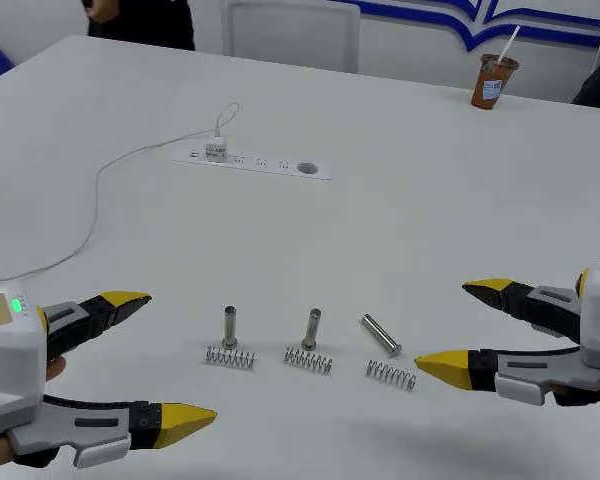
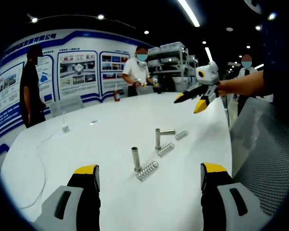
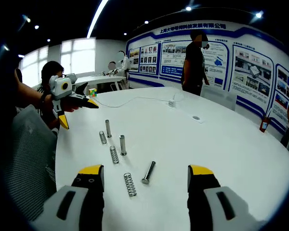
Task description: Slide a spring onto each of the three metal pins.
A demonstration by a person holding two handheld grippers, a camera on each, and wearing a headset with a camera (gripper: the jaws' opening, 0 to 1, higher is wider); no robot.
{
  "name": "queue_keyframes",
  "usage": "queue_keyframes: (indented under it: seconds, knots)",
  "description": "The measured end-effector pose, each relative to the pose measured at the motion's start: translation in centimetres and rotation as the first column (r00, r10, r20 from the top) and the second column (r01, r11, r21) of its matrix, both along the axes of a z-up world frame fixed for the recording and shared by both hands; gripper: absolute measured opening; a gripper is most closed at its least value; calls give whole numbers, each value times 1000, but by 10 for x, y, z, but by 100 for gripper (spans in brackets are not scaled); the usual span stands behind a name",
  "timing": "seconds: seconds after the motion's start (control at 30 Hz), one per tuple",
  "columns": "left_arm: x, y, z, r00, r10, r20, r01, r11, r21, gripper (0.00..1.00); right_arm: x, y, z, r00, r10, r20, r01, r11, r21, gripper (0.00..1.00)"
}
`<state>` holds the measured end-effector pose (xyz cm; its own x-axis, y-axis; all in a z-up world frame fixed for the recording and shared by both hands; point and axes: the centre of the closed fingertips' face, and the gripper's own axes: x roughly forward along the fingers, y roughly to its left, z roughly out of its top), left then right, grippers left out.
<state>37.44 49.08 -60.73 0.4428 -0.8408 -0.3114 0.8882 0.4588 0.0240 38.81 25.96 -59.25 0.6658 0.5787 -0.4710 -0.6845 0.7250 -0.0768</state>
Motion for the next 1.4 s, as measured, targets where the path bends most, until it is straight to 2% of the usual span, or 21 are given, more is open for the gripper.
queue_keyframes:
  seconds: [0.37,0.67,1.13,1.4]
  knots:
    - [2,-1,0,1000,-5,4,5,1000,-6,87,22,6,-4,998,-32,-57,29,998,-49,58]
    - [0,-1,1,1000,-11,6,11,1000,-8,87,36,15,-18,992,-47,-116,35,994,-106,45]
    - [0,1,0,1000,-7,5,7,1000,-9,85,49,24,-37,979,-83,-185,52,985,-167,33]
    - [0,0,0,1000,-10,2,10,1000,-6,85,55,26,-52,969,-102,-226,51,974,-222,28]
